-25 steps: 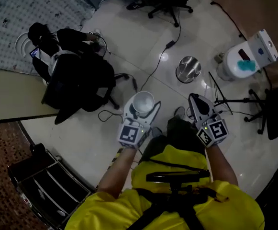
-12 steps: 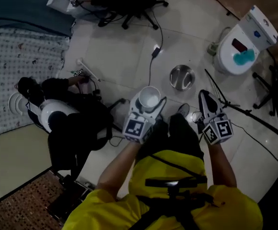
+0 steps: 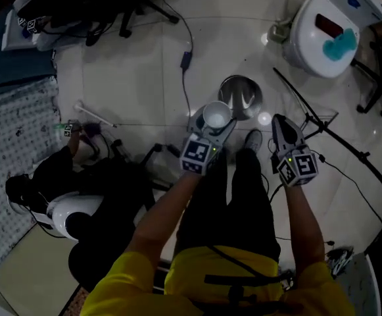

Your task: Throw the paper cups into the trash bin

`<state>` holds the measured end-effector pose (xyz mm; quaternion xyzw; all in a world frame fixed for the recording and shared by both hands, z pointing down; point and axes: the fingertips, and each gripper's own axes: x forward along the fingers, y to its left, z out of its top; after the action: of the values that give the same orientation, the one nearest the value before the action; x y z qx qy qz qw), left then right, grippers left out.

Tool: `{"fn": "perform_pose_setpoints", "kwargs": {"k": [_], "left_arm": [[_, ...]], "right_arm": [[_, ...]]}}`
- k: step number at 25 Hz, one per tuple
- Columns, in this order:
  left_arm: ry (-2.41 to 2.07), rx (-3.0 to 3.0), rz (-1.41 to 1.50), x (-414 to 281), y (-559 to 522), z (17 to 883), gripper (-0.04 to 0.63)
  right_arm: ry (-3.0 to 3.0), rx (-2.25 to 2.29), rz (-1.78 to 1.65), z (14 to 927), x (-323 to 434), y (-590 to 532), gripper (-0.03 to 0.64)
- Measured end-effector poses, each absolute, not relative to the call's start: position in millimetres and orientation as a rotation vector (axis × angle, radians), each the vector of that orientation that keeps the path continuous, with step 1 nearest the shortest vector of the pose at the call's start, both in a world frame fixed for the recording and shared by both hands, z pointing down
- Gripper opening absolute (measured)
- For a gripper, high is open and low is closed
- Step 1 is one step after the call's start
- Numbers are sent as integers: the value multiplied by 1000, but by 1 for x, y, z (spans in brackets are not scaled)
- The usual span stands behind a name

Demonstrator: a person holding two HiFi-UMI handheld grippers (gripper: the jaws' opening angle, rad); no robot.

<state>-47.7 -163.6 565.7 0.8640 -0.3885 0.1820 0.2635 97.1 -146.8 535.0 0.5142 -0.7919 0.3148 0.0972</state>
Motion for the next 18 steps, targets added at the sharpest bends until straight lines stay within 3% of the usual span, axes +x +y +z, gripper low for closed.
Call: {"fn": "perform_pose_setpoints", "kwargs": {"k": [9,18], "left_arm": [[-840,2273,883,2,-156,881,334],[-775,2205,1133,15,-117,963,353]], "right_arm": [[-2122,1575,998,751,116,-134,6],[-2048,1482,1086,825,122,-108,6]]}}
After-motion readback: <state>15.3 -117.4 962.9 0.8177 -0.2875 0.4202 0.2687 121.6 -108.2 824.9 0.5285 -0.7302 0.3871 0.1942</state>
